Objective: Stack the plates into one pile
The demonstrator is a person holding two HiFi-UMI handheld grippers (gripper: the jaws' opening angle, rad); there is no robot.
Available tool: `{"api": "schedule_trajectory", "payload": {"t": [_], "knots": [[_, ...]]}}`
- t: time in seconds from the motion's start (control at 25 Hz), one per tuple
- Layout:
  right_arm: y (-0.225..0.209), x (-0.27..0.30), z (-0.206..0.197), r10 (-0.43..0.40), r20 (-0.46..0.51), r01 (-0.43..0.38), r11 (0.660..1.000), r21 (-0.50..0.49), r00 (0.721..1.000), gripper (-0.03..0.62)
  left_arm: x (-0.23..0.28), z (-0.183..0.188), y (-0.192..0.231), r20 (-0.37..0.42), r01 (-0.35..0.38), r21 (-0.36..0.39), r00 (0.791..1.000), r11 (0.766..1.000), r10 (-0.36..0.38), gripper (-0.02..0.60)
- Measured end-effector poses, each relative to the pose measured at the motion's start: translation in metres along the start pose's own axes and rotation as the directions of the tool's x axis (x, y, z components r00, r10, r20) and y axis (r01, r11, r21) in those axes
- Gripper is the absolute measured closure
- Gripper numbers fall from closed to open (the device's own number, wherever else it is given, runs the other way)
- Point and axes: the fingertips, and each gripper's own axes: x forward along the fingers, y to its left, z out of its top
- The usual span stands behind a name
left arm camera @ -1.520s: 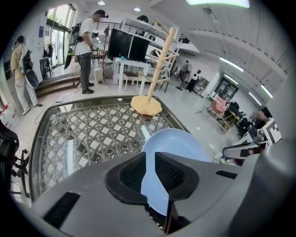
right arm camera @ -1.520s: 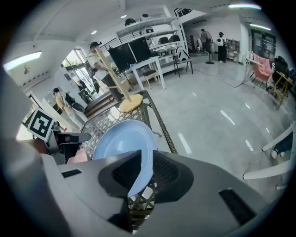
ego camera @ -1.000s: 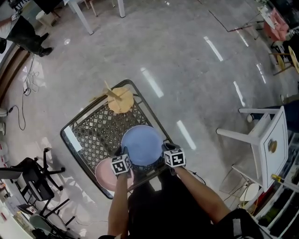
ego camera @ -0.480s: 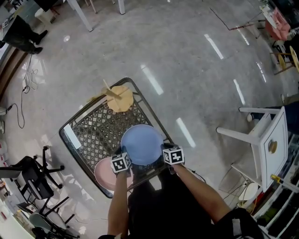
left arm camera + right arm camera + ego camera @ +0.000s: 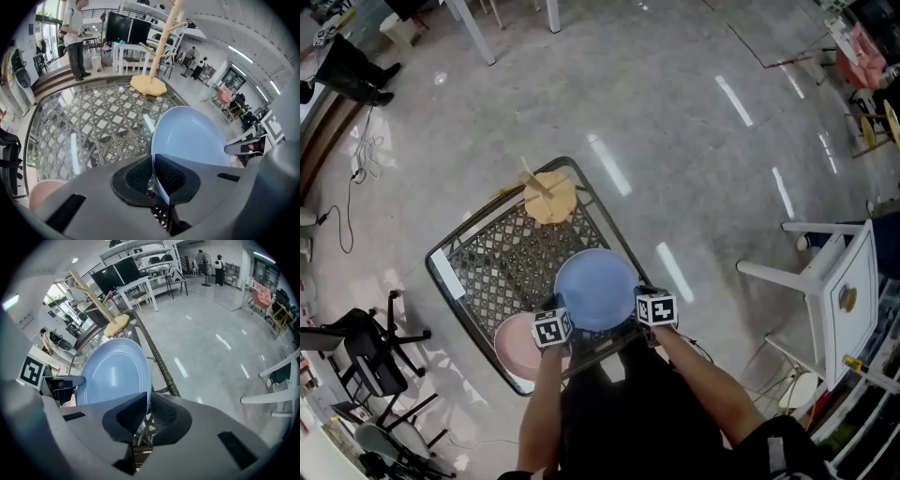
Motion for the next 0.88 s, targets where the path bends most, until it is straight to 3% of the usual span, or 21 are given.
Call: {"api": "schedule_trajectory", "payload": {"t": [0.36, 0.88], "knots": [[0.005, -0.029, 0.005, -0.013, 0.041, 0.014, 1.0, -0.014, 0.999, 0.568, -0.033, 0.017, -0.013, 0.09, 0.04, -0.005, 0.995, 0.999, -0.04, 0.552], [0.071, -0.061, 0.014, 0.014, 0.115, 0.002, 0.991, -0.136, 0.993, 0.568, -0.116, 0.007, 0.021, 0.242, 0.016, -0.09, 0.97, 0.996, 0.006, 0.554]]}}
